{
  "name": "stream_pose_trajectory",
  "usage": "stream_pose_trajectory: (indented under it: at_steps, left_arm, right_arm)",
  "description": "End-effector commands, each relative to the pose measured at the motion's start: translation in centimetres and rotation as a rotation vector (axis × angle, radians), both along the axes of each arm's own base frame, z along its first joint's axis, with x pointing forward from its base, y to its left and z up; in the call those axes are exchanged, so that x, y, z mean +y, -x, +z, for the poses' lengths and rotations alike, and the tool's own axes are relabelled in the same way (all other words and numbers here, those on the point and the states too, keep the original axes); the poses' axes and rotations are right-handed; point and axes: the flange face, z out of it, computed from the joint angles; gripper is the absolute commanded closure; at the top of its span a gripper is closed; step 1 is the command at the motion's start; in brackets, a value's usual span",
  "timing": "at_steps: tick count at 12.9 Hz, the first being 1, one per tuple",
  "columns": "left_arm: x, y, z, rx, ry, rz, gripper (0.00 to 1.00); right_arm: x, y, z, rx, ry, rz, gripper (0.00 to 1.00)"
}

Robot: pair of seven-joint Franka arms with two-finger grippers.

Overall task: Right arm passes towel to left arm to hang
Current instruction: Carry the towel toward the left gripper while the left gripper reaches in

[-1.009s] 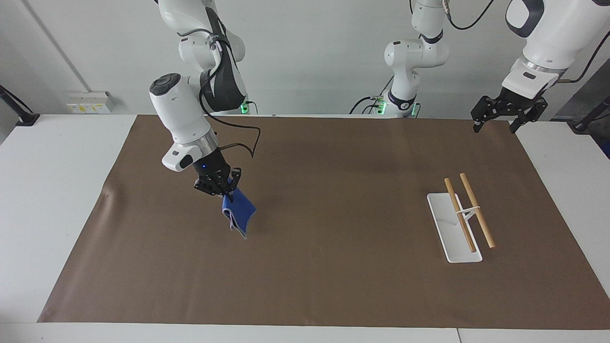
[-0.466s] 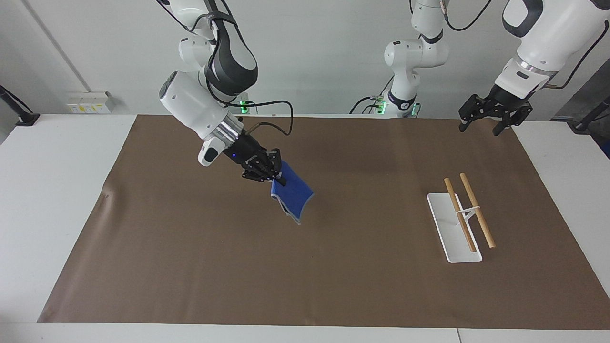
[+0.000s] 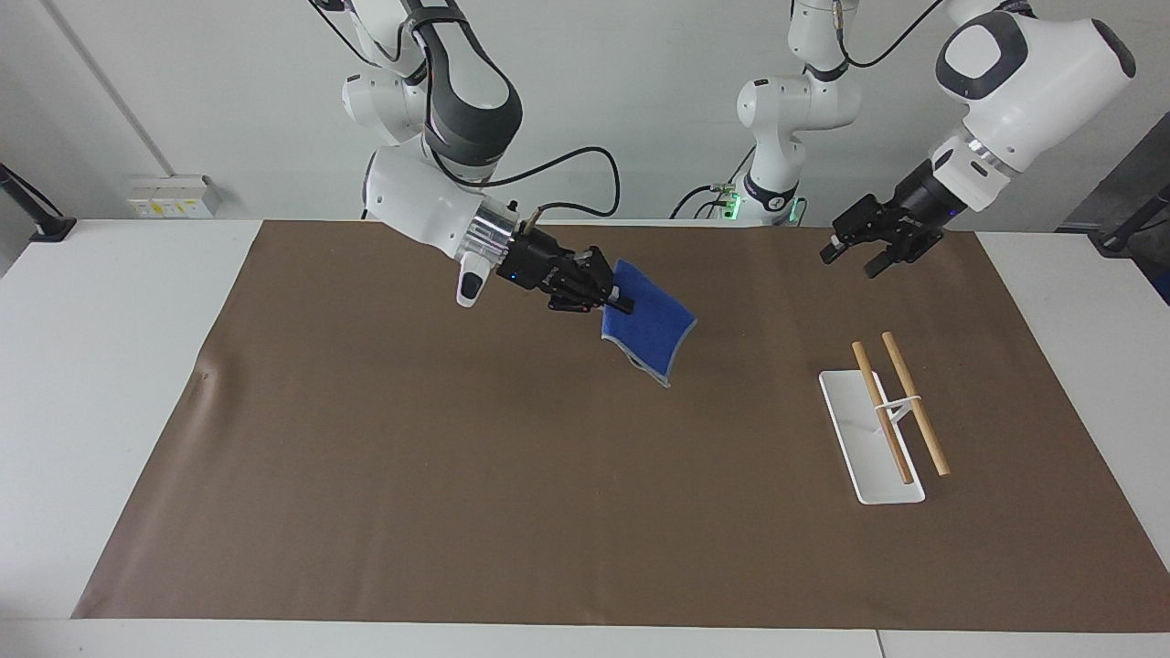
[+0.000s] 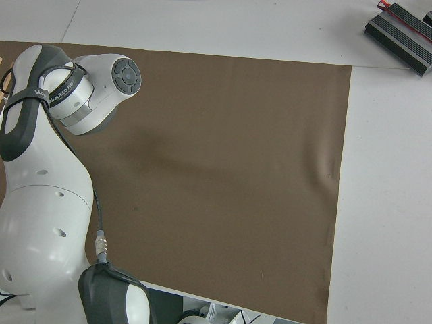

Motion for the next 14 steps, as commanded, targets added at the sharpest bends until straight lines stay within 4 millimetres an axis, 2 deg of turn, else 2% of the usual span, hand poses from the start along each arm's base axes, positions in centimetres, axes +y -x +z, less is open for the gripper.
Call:
stream_pose_trajectory:
  at_steps: [1, 6, 7, 12, 14]
  left_arm:
    - [-2.8, 0.8, -0.3, 0.056, 0.068, 0.173, 0.00]
    - [-10.7, 1.7, -1.6, 0.119, 0.119, 0.402, 0.00]
    - [-11.5, 1.8, -1.6, 0.129, 0.133, 0.451, 0.00]
    - [-12.2, 0.9, -0.9, 0.197, 0.253, 0.695, 0.00]
    - [-13.7, 1.0, -0.7, 0.229, 0.293, 0.794, 0.00]
  right_arm:
    - [2.5, 0.7, 0.5, 0.012, -0.090, -0.042, 1.00]
    - [5.3, 1.9, 1.3, -0.006, -0.102, -0.018, 1.00]
    - [5.6, 2.1, 1.3, -0.016, -0.099, -0.011, 1.00]
    - [5.5, 1.9, 0.9, -0.033, -0.076, -0.018, 1.00]
    - [5.9, 2.1, 0.8, -0.041, -0.068, -0.019, 1.00]
